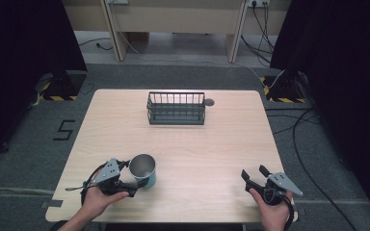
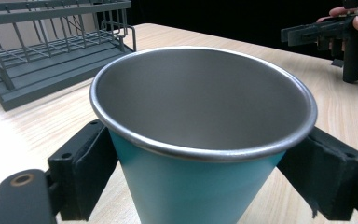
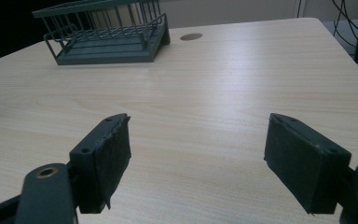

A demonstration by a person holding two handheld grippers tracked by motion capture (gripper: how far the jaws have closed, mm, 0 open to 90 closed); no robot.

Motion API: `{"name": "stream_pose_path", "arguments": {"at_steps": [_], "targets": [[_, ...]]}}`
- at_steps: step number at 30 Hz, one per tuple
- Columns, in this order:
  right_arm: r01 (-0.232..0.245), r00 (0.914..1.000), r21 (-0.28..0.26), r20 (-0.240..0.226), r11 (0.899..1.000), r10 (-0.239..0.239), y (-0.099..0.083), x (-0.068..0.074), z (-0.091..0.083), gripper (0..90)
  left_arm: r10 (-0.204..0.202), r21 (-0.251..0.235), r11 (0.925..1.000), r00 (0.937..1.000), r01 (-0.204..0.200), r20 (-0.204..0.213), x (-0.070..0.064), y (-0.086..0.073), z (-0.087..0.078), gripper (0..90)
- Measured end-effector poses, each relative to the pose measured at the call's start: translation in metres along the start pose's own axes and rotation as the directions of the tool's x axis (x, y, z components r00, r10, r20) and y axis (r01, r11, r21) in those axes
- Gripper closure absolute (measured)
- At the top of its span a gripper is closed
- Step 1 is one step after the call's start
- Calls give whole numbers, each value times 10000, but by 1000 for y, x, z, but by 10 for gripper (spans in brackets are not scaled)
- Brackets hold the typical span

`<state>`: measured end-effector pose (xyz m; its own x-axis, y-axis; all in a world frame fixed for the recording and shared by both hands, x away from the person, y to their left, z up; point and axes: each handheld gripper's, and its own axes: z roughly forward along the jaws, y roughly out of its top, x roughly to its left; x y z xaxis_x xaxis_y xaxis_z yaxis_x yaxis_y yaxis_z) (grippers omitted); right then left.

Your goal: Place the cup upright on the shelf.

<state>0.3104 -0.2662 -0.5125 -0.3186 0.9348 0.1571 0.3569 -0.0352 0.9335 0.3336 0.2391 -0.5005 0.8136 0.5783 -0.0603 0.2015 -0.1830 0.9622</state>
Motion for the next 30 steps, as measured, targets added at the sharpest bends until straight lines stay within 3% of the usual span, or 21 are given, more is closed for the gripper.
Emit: {"name": "stream_pose_path", "arguments": {"at_steps": [15, 30], "targets": [[-22, 10000, -40, -32, 10000, 22, 0, 0, 0, 235, 51, -349, 9994, 9997, -60, -256, 4, 12, -6, 139], [-11, 10000, -77, -54, 10000, 10, 0, 0, 0, 236, 259, -861, 9958, 9977, -313, -631, 17, 37, -6, 139]]}}
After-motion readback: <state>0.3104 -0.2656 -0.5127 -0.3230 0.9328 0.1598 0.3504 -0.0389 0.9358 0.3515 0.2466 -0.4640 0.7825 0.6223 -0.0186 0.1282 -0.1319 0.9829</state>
